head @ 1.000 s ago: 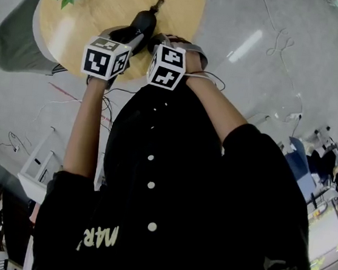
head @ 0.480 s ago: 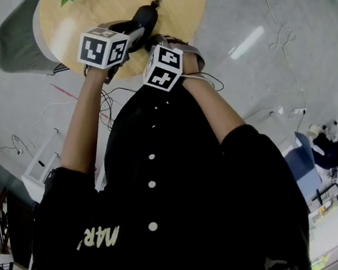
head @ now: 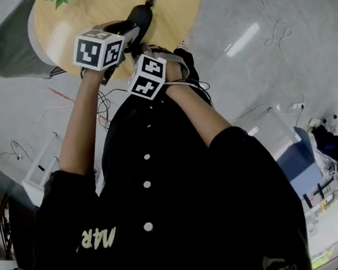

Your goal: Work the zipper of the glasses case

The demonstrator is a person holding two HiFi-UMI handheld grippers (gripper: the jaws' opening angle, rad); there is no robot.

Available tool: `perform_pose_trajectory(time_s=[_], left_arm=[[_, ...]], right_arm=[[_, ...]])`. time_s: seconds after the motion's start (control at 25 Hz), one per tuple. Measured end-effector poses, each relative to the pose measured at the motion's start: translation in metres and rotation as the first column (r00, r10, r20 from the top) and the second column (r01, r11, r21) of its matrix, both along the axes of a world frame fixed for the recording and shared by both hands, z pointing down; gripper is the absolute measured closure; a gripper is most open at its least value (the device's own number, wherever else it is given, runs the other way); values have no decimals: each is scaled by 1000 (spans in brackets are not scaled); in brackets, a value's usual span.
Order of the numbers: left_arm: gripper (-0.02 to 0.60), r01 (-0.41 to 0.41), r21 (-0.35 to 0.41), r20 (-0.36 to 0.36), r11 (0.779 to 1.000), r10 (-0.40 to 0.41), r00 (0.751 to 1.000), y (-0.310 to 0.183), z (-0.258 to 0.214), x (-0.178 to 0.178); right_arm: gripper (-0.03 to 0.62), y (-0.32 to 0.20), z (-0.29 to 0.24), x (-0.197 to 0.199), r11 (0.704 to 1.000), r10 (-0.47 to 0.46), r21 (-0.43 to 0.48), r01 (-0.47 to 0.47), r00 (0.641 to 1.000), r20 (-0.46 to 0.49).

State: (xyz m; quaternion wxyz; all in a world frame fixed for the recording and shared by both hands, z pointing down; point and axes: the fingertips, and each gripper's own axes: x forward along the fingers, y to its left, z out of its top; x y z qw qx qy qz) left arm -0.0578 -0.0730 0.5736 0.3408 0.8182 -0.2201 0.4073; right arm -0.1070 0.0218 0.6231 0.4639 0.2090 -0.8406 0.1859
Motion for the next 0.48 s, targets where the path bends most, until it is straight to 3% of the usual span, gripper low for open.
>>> perform_pose_trajectory(time_s=[0.48], left_arm=[[434,-6,-13,-7,1000,6,1000,1,0,2]], right_arm=[[585,3,2,-10,983,176,-56,-173,983,56]])
